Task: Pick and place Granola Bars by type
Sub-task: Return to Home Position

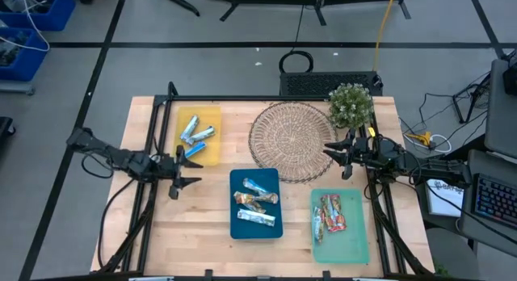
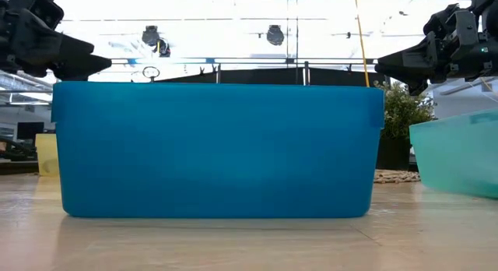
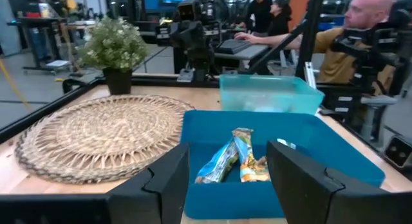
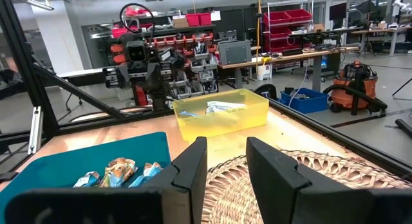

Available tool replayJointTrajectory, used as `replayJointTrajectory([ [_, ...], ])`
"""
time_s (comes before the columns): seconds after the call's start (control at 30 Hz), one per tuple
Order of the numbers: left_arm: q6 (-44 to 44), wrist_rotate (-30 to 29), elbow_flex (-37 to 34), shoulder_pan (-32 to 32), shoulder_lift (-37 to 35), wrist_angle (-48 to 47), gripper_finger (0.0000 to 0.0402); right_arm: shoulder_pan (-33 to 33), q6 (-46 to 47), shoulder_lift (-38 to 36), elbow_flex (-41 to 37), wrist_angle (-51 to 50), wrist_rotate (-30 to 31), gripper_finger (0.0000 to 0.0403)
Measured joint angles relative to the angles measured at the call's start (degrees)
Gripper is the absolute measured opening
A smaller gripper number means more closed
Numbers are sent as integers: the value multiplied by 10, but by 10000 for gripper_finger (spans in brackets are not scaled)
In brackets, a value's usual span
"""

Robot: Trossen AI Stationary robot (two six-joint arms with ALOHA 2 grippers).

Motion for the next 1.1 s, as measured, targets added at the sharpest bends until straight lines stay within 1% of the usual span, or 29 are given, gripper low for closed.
replayJointTrajectory([
  [0.23,17,138,1,94,-13,-17,209,0,0,0,0,0,0,100],
  [0.33,17,199,1,124,-13,-27,209,0,0,0,0,0,0,100],
  [0.4,17,224,1,137,-13,-32,209,0,0,0,0,0,0,100],
  [0.53,25,230,1,148,-10,-36,209,0,0,0,0,0,0,100],
  [0.67,41,213,1,148,-10,-35,209,0,0,0,0,0,0,100],
  [0.9,37,211,0,148,-10,-12,209,0,0,0,0,0,0,100],
  [1.1,36,211,0,148,-10,-12,209,0,0,0,0,0,0,100],
])
